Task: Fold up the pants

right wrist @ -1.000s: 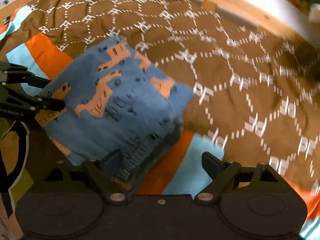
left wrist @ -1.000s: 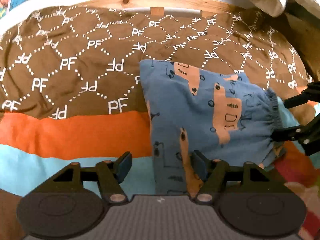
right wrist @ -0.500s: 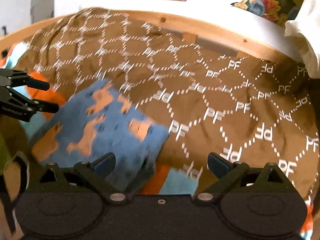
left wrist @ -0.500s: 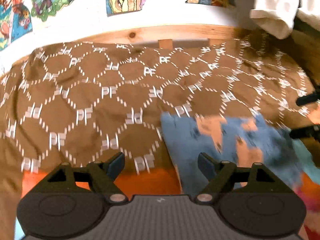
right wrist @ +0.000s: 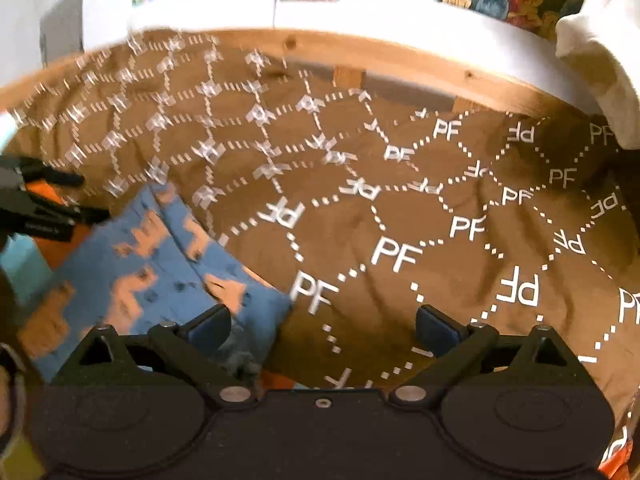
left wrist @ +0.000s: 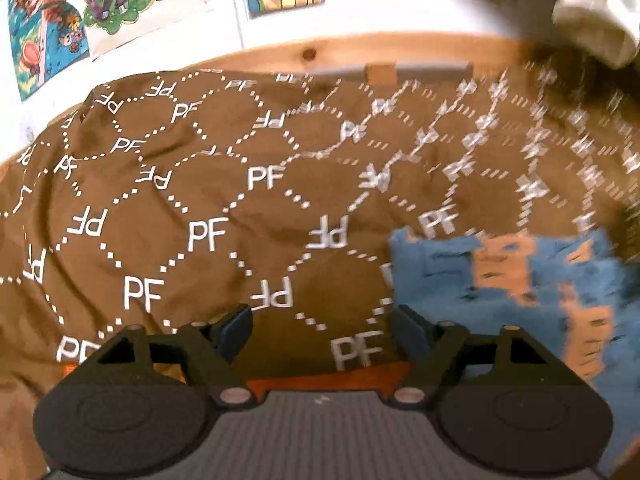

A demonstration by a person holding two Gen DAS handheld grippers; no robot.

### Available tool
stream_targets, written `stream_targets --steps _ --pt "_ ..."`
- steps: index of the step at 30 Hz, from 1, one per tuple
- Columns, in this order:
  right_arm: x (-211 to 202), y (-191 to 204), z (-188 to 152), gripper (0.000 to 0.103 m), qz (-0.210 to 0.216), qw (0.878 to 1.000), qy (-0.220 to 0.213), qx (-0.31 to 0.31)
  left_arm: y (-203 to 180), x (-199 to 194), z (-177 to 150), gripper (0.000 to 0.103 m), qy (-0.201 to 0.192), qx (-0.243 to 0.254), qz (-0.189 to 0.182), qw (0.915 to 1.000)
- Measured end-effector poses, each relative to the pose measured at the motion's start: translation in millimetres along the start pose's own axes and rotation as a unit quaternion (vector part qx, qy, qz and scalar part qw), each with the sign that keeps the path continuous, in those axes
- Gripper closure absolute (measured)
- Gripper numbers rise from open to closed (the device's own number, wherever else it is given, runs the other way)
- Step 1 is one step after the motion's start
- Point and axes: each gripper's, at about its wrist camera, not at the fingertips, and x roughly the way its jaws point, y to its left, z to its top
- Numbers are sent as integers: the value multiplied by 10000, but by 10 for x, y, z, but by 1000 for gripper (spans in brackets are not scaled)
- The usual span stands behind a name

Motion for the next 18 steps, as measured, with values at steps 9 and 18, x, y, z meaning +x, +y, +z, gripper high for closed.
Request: stream_targets --steps 9,18 --pt "210 244 -163 3 -96 9954 590 -748 -401 -99 -232 15 25 1087 -3 9941" --pt "103 -16 -135 2 -277 9988 399 -84 -264 -249 -255 10 50 960 205 9952"
